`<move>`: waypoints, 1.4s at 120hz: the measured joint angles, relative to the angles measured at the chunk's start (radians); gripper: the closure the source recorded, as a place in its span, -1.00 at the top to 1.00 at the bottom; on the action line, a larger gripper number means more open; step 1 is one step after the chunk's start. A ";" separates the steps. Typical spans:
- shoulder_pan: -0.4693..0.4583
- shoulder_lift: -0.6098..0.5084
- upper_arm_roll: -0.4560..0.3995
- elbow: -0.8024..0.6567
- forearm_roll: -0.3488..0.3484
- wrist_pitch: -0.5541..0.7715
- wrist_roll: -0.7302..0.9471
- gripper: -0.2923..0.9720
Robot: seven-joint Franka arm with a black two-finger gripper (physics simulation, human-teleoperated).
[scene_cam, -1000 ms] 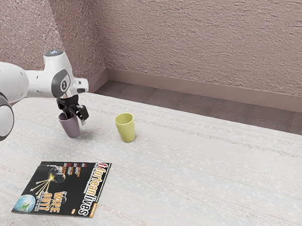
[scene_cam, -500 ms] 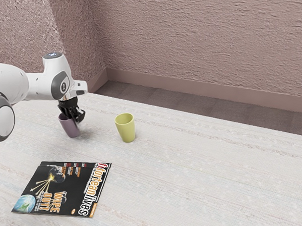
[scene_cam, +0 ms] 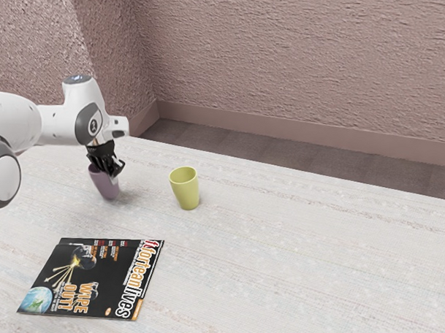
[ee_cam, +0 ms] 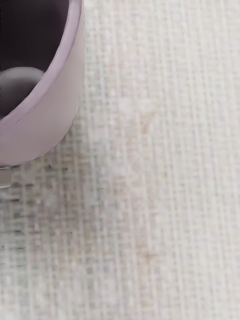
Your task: Place the left cup onto the right cup
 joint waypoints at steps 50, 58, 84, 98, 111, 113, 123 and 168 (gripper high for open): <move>-0.009 -0.116 -0.140 0.046 0.102 -0.101 -0.070 -0.69; -0.011 -0.124 -0.173 0.069 0.126 -0.128 -0.088 -0.69; -0.011 -0.139 -0.284 0.125 0.189 -0.210 -0.150 -0.69; -0.011 -0.147 -0.328 0.134 0.216 -0.244 -0.187 -0.69; -0.011 -0.149 -0.351 0.133 0.231 -0.263 -0.221 -0.69; -0.011 -0.150 -0.354 0.132 0.232 -0.265 -0.226 -0.69; -0.011 -0.156 -0.365 0.126 0.238 -0.273 -0.253 -0.69; -0.010 -0.145 -0.427 0.121 0.280 -0.276 -0.365 -0.69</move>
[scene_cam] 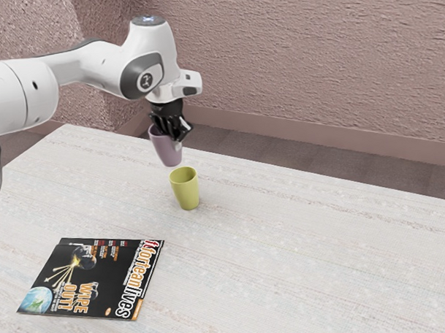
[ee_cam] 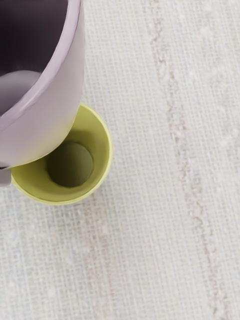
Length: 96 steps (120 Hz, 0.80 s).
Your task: Place the left cup onto the right cup
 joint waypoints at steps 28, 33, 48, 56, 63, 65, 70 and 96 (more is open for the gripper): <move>0.001 0.021 -0.028 0.000 0.021 0.011 -0.058 -0.69; 0.001 0.025 -0.029 -0.001 0.026 0.016 -0.066 -0.69; 0.001 0.038 -0.030 -0.001 0.034 0.030 -0.089 -0.69; 0.001 0.044 -0.030 -0.001 0.036 0.037 -0.099 -0.69; 0.001 0.049 -0.030 -0.001 0.037 0.043 -0.107 -0.69; 0.001 0.051 -0.030 -0.001 0.038 0.046 -0.109 -0.69; 0.001 0.055 -0.030 -0.001 0.038 0.050 -0.114 -0.69; 0.001 0.071 -0.030 -0.001 0.044 0.064 -0.136 -0.69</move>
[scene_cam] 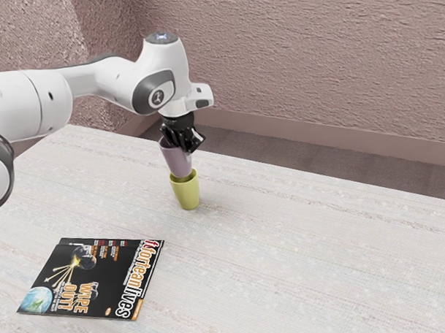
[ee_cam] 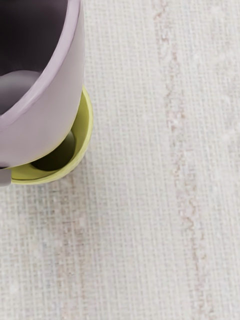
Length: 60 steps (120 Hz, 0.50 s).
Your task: Place the left cup onto the right cup
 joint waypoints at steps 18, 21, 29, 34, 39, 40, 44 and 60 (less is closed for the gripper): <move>0.000 0.010 0.000 -0.001 0.007 0.016 -0.011 -0.69; 0.000 0.012 0.000 -0.001 0.008 0.018 -0.013 -0.69; 0.000 0.017 0.000 -0.001 0.009 0.022 -0.017 -0.69; 0.000 0.020 0.000 -0.001 0.010 0.024 -0.019 -0.69; 0.000 0.023 0.000 -0.001 0.011 0.026 -0.022 -0.69; 0.000 0.023 0.000 -0.001 0.011 0.027 -0.022 -0.69; 0.000 0.025 0.000 -0.001 0.011 0.028 -0.024 -0.70; 0.001 0.031 0.003 -0.001 0.013 0.032 -0.030 -0.70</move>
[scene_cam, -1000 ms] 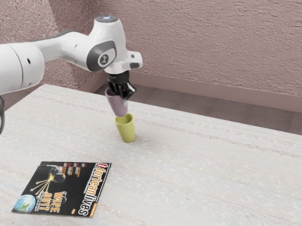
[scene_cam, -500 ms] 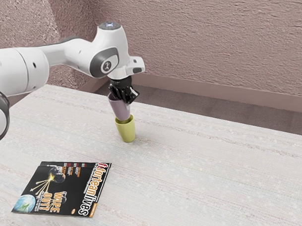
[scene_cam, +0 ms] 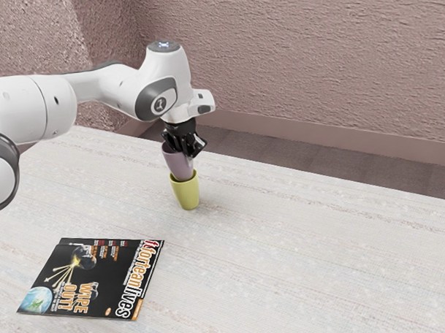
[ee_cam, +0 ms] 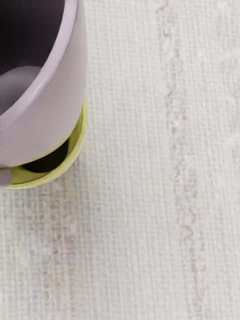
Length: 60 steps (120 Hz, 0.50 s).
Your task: Place the left cup onto the right cup
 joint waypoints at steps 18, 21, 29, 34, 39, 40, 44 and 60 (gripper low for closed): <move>0.000 0.005 0.002 0.000 -0.002 0.002 -0.002 -0.47; 0.000 0.005 0.002 0.000 -0.003 0.002 -0.002 -0.38; 0.000 0.005 0.002 0.000 -0.005 0.003 -0.002 -0.14; 0.000 0.005 0.002 0.000 -0.005 0.003 -0.002 -0.02; 0.000 0.005 0.002 0.000 -0.006 0.003 -0.001 0.08; 0.000 0.004 0.002 0.000 -0.006 0.003 -0.001 0.10; 0.000 0.004 0.001 0.000 -0.006 0.003 -0.001 0.16; -0.001 0.003 0.001 0.000 -0.007 0.003 -0.001 0.34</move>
